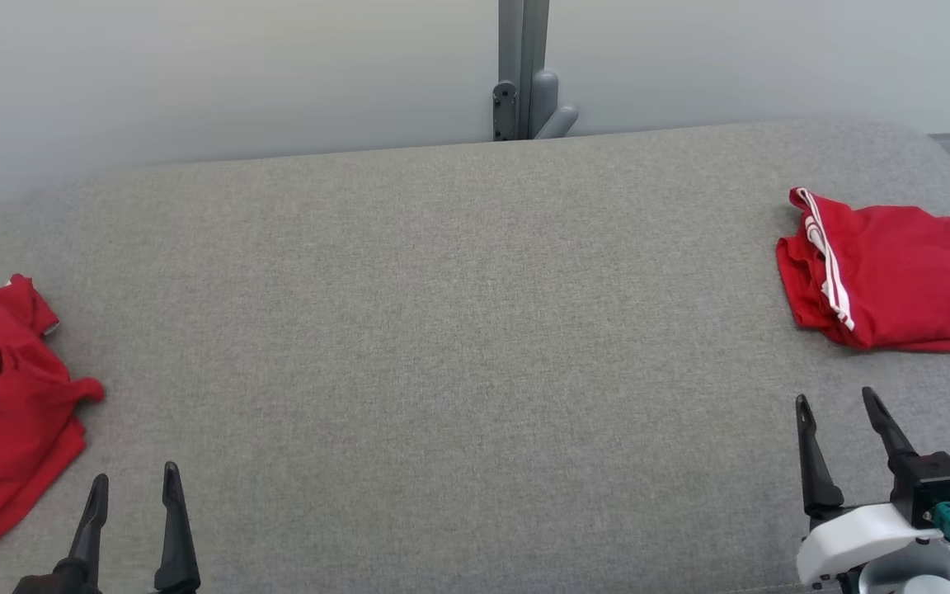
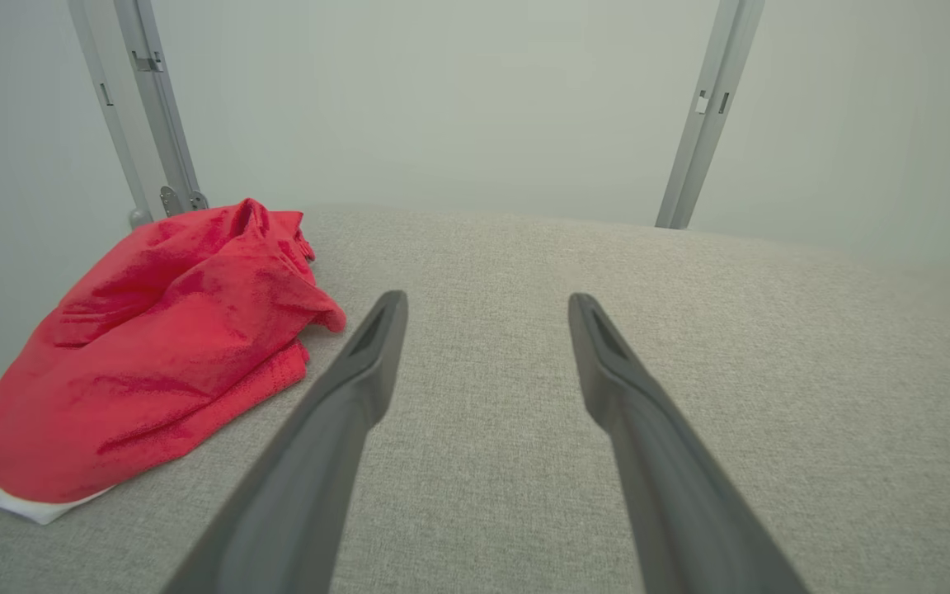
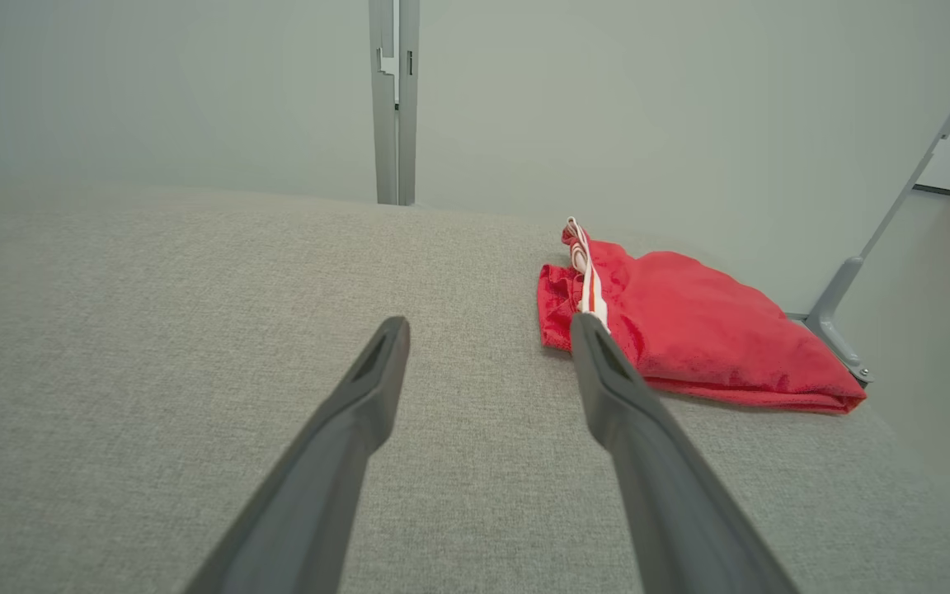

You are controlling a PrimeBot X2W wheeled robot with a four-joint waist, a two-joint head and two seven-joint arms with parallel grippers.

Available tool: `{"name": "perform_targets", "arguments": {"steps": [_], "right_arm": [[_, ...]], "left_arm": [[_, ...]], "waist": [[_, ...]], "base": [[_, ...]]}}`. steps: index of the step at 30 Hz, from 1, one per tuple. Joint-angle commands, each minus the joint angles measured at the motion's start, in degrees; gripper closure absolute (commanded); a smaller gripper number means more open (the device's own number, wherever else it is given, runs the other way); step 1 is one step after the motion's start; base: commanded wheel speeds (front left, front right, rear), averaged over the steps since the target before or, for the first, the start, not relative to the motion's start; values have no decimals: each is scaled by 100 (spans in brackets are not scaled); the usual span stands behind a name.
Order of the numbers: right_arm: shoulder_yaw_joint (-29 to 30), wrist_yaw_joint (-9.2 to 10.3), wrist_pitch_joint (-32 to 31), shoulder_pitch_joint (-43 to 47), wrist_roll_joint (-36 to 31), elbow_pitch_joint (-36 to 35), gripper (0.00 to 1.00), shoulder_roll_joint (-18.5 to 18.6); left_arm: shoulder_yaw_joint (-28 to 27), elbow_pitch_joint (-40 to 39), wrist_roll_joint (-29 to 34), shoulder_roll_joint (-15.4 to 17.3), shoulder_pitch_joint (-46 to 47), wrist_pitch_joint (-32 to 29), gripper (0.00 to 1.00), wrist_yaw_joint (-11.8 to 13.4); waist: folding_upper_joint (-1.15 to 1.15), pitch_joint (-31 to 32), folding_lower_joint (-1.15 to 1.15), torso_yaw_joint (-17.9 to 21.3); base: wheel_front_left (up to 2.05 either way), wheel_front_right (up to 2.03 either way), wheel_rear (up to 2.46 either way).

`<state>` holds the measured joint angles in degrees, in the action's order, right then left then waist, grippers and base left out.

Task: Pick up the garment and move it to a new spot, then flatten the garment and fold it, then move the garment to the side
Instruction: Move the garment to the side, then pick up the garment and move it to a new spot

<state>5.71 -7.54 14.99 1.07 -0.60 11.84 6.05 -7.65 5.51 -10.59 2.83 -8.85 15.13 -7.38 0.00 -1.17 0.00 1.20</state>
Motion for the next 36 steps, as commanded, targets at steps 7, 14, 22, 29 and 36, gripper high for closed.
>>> {"name": "perform_targets", "arguments": {"steps": [7, 14, 22, 29, 36], "right_arm": [[-90, 10, 23, 96, 37, 228, 0, -280], [-103, 10, 22, -8, 185, 267, 0, -312], [-100, 10, 23, 77, 272, 291, 0, -314], [-128, 10, 20, 132, 385, 226, 0, -312], [-147, 10, 20, 261, 425, 184, 0, -312]], "left_arm": [[-125, 153, -67, 17, -19, 0, 0, 43], [-147, 242, -42, 17, 158, 0, 0, 15], [-143, 229, -72, 17, 98, 0, 0, 1], [-125, 191, -90, 16, 116, 1, 0, -1], [-130, 176, -129, 18, -9, 0, 0, 71]], "waist": [[0, 113, 0, 153], [0, 75, 0, 177], [0, 99, 0, 67], [0, 143, 0, -467], [0, 203, 0, -1772]], "base": [[0, 0, 0], [0, 0, 0], [0, 0, 0], [0, 0, 0], [0, 0, 0]]}}
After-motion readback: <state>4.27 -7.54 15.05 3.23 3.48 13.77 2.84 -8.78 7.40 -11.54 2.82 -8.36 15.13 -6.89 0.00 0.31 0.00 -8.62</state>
